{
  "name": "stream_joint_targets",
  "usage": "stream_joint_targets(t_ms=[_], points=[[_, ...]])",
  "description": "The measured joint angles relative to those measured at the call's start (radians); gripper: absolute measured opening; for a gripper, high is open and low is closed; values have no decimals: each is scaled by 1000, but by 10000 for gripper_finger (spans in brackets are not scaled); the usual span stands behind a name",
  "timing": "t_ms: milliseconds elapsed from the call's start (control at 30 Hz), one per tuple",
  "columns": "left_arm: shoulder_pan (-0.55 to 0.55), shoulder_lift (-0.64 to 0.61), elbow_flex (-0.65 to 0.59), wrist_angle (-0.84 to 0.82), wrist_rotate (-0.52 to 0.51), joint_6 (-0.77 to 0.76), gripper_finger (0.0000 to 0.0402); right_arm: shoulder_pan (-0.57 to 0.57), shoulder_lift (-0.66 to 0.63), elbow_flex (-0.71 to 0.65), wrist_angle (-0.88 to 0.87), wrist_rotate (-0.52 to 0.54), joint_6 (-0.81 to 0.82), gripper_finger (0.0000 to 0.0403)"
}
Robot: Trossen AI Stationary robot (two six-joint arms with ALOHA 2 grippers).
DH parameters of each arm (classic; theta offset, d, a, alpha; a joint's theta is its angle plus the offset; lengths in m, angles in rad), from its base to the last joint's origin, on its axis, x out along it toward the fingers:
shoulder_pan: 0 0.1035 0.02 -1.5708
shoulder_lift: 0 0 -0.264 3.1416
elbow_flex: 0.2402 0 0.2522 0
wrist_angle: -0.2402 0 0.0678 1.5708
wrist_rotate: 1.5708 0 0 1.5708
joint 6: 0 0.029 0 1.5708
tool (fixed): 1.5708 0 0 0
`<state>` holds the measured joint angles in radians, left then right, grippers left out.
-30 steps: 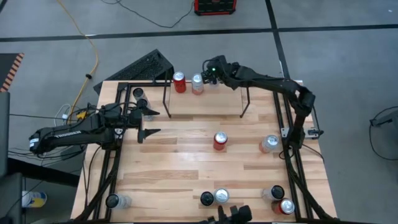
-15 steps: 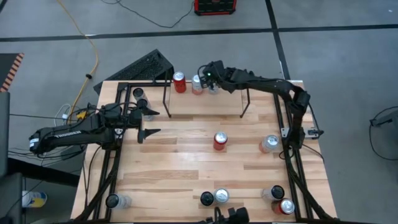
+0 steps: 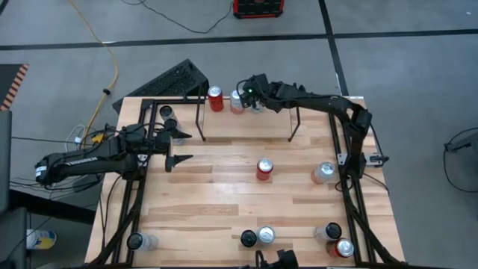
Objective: Place canned beverage on shelf
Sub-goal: Put the top right white blue soda can on the shelf
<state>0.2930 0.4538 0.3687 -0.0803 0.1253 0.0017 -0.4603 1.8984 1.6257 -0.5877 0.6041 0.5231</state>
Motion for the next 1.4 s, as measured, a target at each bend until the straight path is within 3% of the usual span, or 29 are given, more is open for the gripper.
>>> stream_joint_targets(t_ms=[100, 500, 700, 867, 1133, 1400], points=[[0, 0, 0, 0, 0, -1, 369, 1, 0, 0, -4, 0, 0, 391], [0, 0, 0, 0, -1, -3, 369, -5, -43, 53, -32, -23, -130, 385], [-1, 0, 0, -1, 0, -3, 369, -37, -43, 172, -132, -214, -379, 385], [-1, 0, 0, -8, -1, -7, 369, -99, -41, 194, -172, -427, -447, 386], [-1, 0, 0, -9, 0, -10, 369, -174, -30, 196, -226, -522, -530, 386], [-1, 0, 0, -9, -1, -10, 369, -179, -31, 196, -222, -614, -565, 386]])
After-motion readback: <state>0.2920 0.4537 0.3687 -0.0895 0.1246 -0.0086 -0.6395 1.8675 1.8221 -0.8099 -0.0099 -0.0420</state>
